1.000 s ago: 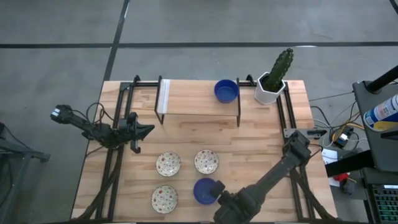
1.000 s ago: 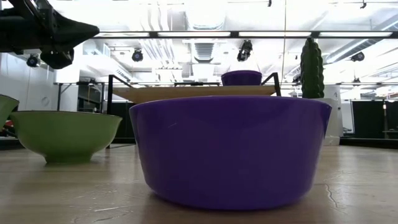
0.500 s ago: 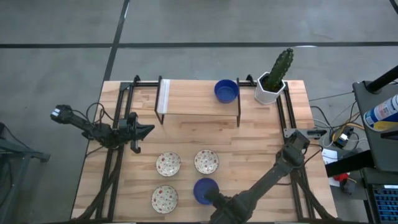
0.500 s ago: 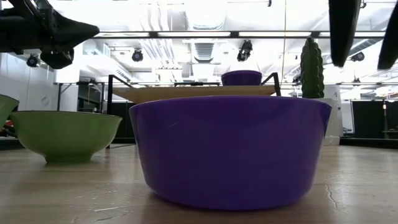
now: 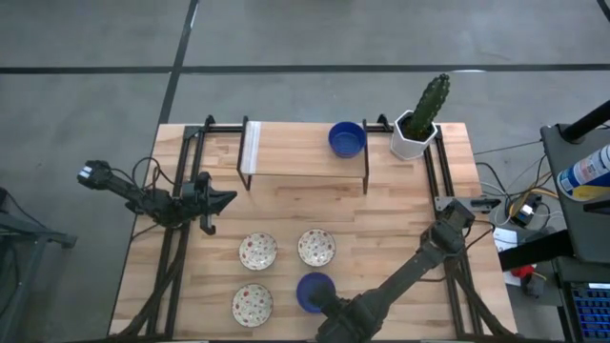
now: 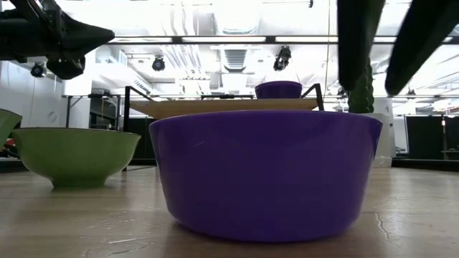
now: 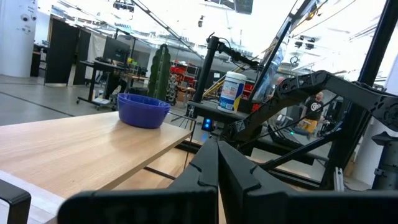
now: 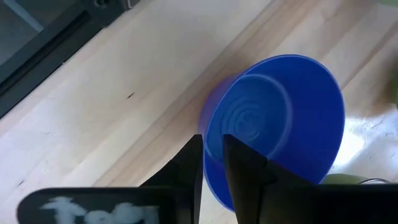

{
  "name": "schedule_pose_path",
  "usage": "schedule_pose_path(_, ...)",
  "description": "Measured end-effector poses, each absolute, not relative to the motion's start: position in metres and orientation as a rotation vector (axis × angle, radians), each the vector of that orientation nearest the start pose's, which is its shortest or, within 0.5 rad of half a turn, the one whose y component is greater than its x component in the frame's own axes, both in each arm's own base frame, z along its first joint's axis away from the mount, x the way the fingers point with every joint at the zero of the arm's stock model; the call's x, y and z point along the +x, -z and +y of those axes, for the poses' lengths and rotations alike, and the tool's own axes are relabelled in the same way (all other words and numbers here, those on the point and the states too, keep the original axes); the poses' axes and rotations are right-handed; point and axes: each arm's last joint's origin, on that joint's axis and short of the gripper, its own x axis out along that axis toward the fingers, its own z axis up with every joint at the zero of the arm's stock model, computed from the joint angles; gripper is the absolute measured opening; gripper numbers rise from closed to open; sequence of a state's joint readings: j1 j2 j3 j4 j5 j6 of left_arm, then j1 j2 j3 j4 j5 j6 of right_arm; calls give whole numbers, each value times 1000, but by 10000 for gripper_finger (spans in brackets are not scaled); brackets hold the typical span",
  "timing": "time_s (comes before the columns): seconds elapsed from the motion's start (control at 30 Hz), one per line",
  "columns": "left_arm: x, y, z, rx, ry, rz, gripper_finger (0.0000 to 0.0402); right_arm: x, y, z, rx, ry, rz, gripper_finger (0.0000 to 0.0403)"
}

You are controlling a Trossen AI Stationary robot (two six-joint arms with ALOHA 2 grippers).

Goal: Pick & Place Mini bowls
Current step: Stack the blue bowl on top of the other blue bowl on the shelf

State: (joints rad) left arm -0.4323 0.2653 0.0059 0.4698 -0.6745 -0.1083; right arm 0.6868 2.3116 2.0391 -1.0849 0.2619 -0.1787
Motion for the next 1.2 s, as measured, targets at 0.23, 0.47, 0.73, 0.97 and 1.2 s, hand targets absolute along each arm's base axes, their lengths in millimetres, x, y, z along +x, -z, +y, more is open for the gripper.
schedule_pose_path(0.23,104,-187,-28,-218,-232,-193,0,369,-188,291,-772,-472,1200,59)
schedule_pose_path(0.47,104,-187,-28,-218,-231,-193,0,369,-179,288,-771,-466,1211,59)
schedule_pose_path(0.73,104,-187,-28,-218,-231,-193,0,372,-168,282,-761,-452,1218,59)
schedule_pose_path(0.97,104,-187,-28,-219,-232,-193,0,371,-163,279,-760,-430,1236,59)
schedule_pose_path(1.2,104,-187,-28,-219,-232,-193,0,373,-169,280,-749,-430,1216,53)
